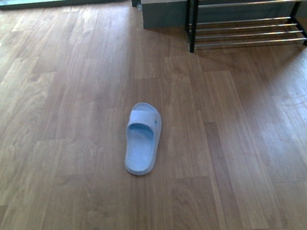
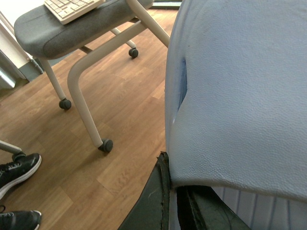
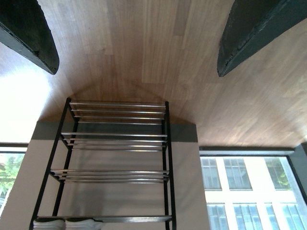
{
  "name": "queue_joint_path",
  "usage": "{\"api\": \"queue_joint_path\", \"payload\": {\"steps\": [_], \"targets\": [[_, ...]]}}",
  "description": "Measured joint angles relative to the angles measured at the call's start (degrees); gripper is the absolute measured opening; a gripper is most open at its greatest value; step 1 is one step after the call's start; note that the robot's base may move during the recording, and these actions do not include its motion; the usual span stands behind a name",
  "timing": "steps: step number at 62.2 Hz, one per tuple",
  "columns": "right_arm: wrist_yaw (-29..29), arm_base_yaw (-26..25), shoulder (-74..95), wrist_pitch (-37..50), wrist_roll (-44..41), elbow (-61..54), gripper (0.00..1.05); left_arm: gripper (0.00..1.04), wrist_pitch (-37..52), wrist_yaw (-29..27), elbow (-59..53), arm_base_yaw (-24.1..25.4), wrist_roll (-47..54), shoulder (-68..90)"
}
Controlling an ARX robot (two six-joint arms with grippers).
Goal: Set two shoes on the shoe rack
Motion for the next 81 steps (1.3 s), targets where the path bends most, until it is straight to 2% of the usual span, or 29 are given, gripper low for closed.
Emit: {"api": "queue_joint_path", "payload": {"steps": [33,34,36,39,41,43,45,49,50,51,54,56,65,71,81], "targets": [[-0.7,-0.1,0.0,0.0,-0.2,0.0,0.95,0.02,0.0,-0.2,0.0,0.1,0.0,0.1],[-2.6,-0.5,0.4,-0.6,-1.2,0.2,0.96,0.02,0.0,-0.2,0.0,0.1,0.0,0.1],[-10.0,-2.2,2.1,-4.3,-4.3,1.1,0.96,0.02,0.0,-0.1,0.0,0.1,0.0,0.1],[-17.3,-2.2,4.7,-7.9,-9.9,1.6,0.96,0.02,0.0,-0.1,0.0,0.1,0.0,0.1],[-19.0,-0.9,6.0,-9.4,-12.5,1.5,0.96,0.02,0.0,-0.1,0.0,0.1,0.0,0.1],[-18.0,1.2,7.7,-9.0,-14.6,1.1,0.96,0.02,0.0,-0.1,0.0,0.1,0.0,0.1],[-15.5,3.7,10.3,-6.5,-16.2,0.8,0.96,0.02,0.0,-0.1,0.0,0.1,0.0,0.1],[-6.7,10.0,22.7,5.9,-20.3,0.3,0.96,0.02,0.0,-0.1,0.0,0.1,0.0,0.1],[-6.0,10.4,24.0,7.0,-20.6,0.4,0.96,0.02,0.0,-0.1,0.0,0.1,0.0,0.1],[-3.5,12.2,29.7,12.1,-21.4,0.4,0.96,0.02,0.0,-0.1,0.0,0.1,0.0,0.1],[-0.9,14.4,39.7,20.3,-23.3,0.9,0.96,0.02,0.0,0.0,0.0,0.1,0.0,0.1],[1.1,15.6,51.5,29.0,-25.2,2.2,0.96,0.02,0.0,-0.1,0.0,0.1,0.0,0.1],[3.2,15.9,85.5,48.7,-28.4,9.9,0.96,0.02,0.0,-0.1,0.0,0.1,0.0,0.1],[4.1,15.2,106.8,56.6,-28.6,15.8,0.96,0.02,0.0,-0.1,0.0,0.1,0.0,0.1],[5.9,14.7,128.0,61.7,-26.3,23.5,0.96,0.02,0.0,0.0,0.0,0.1,0.0,0.1]]}}
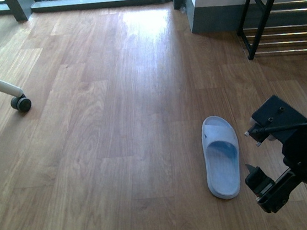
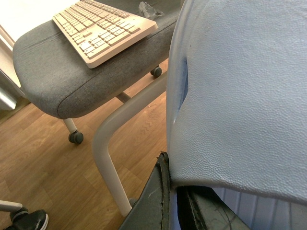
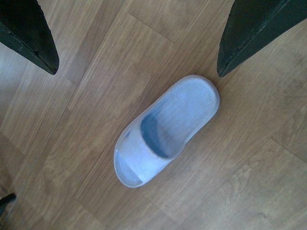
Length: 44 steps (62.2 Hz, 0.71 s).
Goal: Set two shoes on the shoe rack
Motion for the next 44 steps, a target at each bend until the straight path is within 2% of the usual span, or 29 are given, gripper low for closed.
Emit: {"api": "queue_joint_path", "payload": {"steps": [19,44], "targets": [[2.8,-0.1,17.2,3.6,3.3,11.1,0.96,0.02,0.0,0.0,0.0,0.0,0.0,0.0],[3.2,3.1,28.7,-0.6,7.5,27.3,0.96,0.02,0.0,0.0,0.0,0.0,0.0,0.0]]}}
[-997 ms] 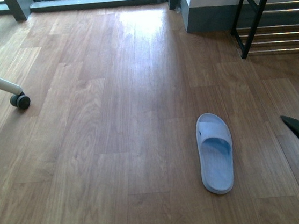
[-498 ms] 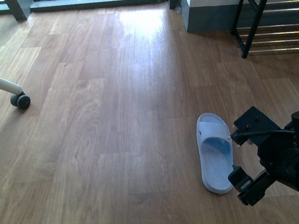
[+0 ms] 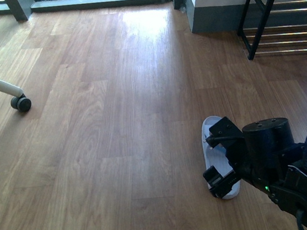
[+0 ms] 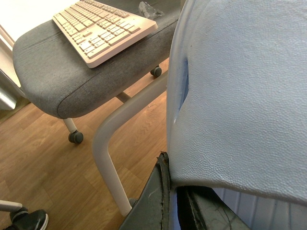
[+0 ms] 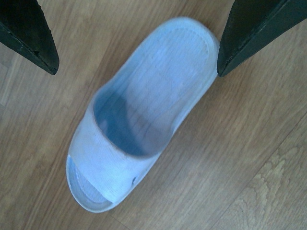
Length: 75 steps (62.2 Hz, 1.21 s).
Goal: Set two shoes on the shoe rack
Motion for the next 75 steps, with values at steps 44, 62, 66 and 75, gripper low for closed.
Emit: {"api": "queue_joint_path", "payload": {"steps": [44,62,66,75], "targets": [[1.8,-7.5,12.7,-8.9,-0.7,21.8,0.96,0.02,0.0,0.0,0.0,0.0,0.0,0.0],[2.0,-7.7,13.7,-9.0,2.5,22.5,0.60,0.02,0.0,0.0,0.0,0.0,0.0,0.0],[2.0,-7.7,13.7,-9.1,3.5,22.5,0.50,0.02,0.0,0.0,0.0,0.0,0.0,0.0],[2.2,-7.3,13.7,-8.8,4.5,22.4,0.29,0.02,0.0,0.0,0.0,0.0,0.0,0.0]]}}
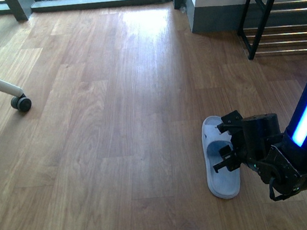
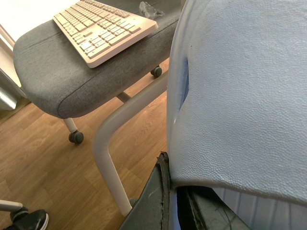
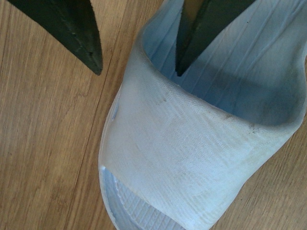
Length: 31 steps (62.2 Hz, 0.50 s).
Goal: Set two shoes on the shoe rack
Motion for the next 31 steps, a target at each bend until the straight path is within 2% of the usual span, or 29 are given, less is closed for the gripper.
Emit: {"api": "queue_joint_path", "payload": {"steps": [12,25,31], "targets": [[0.0,0.6,0.0,1.0,0.5,0.0,0.02,0.02,0.0,0.0,0.0,0.0,0.0,0.0],[0.1,0.6,-0.2,1.6,0.9,-0.9,0.01,0.02,0.0,0.0,0.0,0.0,0.0,0.0],[-0.6,0.7,-3.1,3.6,0.7,-6.0,0.01,0.02,0.0,0.0,0.0,0.0,0.0,0.0]]}}
